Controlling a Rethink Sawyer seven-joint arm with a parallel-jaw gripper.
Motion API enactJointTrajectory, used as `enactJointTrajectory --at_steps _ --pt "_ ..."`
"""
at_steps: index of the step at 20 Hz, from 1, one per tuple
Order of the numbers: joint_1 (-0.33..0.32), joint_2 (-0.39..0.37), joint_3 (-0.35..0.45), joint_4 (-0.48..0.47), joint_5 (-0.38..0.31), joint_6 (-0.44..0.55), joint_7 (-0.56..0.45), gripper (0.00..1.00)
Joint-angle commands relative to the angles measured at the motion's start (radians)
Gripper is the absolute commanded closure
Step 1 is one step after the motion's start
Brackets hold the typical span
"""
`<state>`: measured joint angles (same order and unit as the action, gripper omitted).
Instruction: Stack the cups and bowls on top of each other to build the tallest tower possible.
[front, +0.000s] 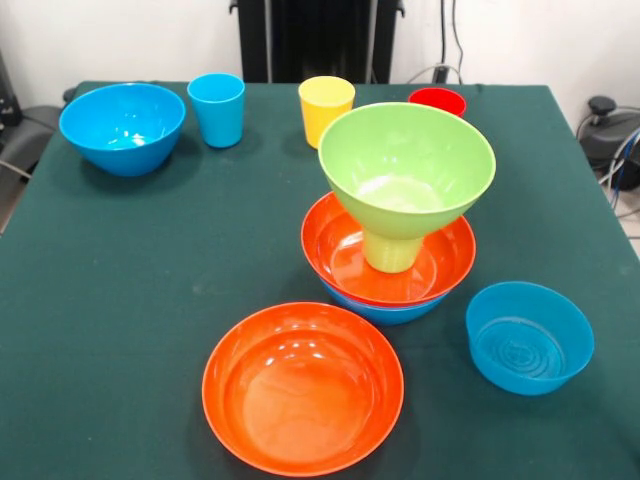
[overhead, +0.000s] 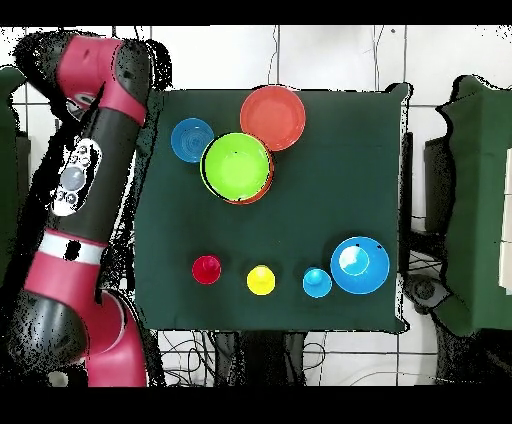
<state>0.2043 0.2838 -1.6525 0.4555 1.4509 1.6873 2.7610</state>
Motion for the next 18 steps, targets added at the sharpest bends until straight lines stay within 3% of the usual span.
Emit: enactJointTrajectory --at_steps 1,5,9,12,18 --pt "0.029 -0.103 0.160 0.035 -0.101 0.103 0.092 0.00" --pt "0.024 -0.116 0.194 0.043 -0.162 0.100 0.002 0.00" --pt "0.068 -0.168 0.269 0.134 -0.263 0.083 -0.104 0.00" --pt "0.151 -0.233 0.345 0.280 -0.348 0.033 -0.162 0.00" --pt "0.312 -0.325 0.502 0.626 -0.453 -0.235 -0.258 0.00"
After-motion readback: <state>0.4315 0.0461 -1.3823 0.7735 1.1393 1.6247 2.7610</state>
